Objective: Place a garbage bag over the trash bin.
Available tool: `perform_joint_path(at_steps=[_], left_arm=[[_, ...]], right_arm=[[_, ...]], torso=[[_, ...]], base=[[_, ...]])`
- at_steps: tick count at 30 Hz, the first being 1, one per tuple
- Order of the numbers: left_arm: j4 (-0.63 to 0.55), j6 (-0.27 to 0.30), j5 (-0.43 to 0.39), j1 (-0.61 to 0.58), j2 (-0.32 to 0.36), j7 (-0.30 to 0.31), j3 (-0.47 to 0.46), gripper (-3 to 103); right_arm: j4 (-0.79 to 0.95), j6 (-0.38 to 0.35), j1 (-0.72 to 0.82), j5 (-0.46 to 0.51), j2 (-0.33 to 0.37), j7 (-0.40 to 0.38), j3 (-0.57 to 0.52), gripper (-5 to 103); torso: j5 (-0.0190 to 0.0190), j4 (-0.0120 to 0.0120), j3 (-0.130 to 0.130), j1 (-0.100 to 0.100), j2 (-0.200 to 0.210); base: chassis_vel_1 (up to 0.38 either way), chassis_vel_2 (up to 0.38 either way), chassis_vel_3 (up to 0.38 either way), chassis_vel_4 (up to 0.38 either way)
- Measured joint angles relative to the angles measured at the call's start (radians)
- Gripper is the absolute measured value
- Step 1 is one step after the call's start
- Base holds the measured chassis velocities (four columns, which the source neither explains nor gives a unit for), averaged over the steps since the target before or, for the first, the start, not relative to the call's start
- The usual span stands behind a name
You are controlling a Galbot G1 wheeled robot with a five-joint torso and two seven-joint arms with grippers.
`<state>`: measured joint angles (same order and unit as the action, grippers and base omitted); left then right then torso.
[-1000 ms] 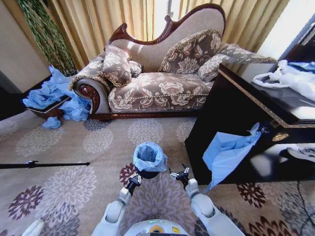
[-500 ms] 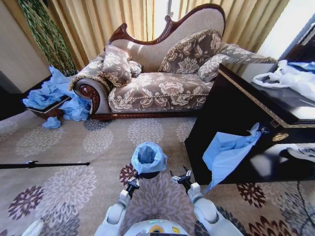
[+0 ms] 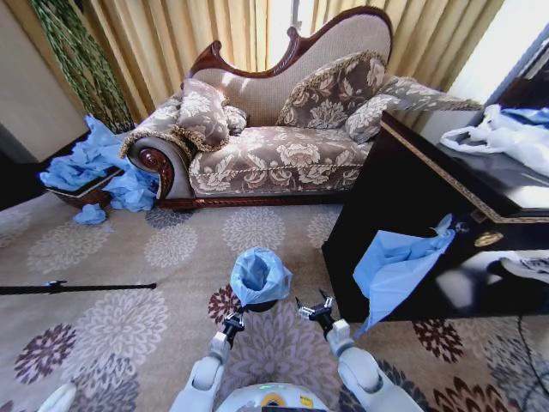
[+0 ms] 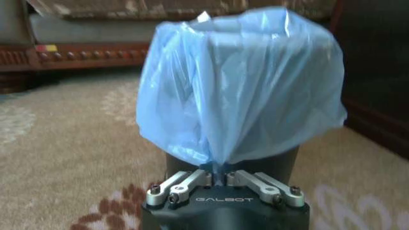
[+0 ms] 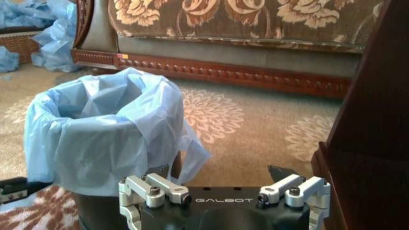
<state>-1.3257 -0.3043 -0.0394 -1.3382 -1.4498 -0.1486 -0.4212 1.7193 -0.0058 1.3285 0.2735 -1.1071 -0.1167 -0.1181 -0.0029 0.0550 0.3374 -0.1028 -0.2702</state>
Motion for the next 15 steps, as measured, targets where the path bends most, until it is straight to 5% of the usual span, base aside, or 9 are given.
perform_joint_path(at_steps=[5,8,15], left_arm=[[-0.046,0.035,-0.124,-0.035,0.014,-0.001,-0.007,31],[-0.034,0.031,-0.139,-0.035,0.015,0.000,-0.014,36],[0.031,0.022,-0.173,-0.023,0.022,0.001,-0.028,69]], right_arm=[[0.008,0.005,0.012,0.010,-0.005,0.001,-0.013,100],[0.008,0.007,0.013,0.011,-0.010,0.002,-0.013,100],[0.011,0.008,0.014,0.012,-0.016,0.002,-0.011,100]], torso=[[0.0000,0.0000,0.000,0.000,0.000],[0.0003,0.0000,0.000,0.000,0.000],[0.0001,0.0000,0.000,0.000,0.000]], base=[[0.000,0.000,0.000,0.000],[0.000,0.000,0.000,0.000],[0.000,0.000,0.000,0.000]])
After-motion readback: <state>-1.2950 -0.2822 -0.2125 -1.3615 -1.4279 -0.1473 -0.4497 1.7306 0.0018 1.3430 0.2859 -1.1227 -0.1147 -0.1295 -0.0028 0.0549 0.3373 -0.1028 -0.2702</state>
